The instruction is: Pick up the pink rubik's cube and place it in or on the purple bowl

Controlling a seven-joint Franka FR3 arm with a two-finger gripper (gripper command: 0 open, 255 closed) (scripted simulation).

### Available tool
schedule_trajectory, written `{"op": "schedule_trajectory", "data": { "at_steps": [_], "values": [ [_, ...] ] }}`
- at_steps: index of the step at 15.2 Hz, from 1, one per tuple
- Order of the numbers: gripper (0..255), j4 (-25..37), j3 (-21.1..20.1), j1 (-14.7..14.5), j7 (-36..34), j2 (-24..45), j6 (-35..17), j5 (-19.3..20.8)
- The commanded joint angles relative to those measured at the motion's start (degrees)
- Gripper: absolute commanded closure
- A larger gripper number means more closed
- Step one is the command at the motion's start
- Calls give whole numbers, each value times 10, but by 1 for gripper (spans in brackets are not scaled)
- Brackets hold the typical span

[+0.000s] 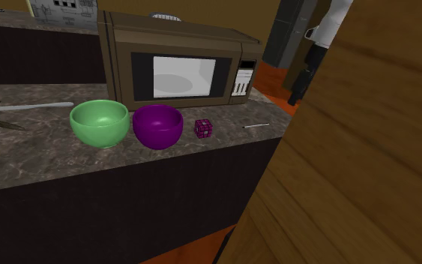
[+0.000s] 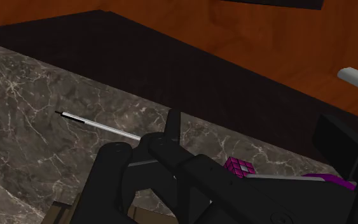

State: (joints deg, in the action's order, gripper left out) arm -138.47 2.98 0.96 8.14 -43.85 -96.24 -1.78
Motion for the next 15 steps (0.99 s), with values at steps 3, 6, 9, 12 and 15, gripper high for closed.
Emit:
{"op": "schedule_trajectory", "data": {
  "at_steps": [3, 6, 9, 12, 15],
  "values": [
    [0, -1, -13, -4, -17, 33, -34, -6],
    [0, 3, -32, -9, -42, 88, -83, -13],
    [0, 16, -50, -12, -67, 147, -129, -17],
    [0, 36, -66, -15, -93, 210, -171, -17],
    [0, 63, -81, -16, -119, 275, -207, -13]
  ]
}}
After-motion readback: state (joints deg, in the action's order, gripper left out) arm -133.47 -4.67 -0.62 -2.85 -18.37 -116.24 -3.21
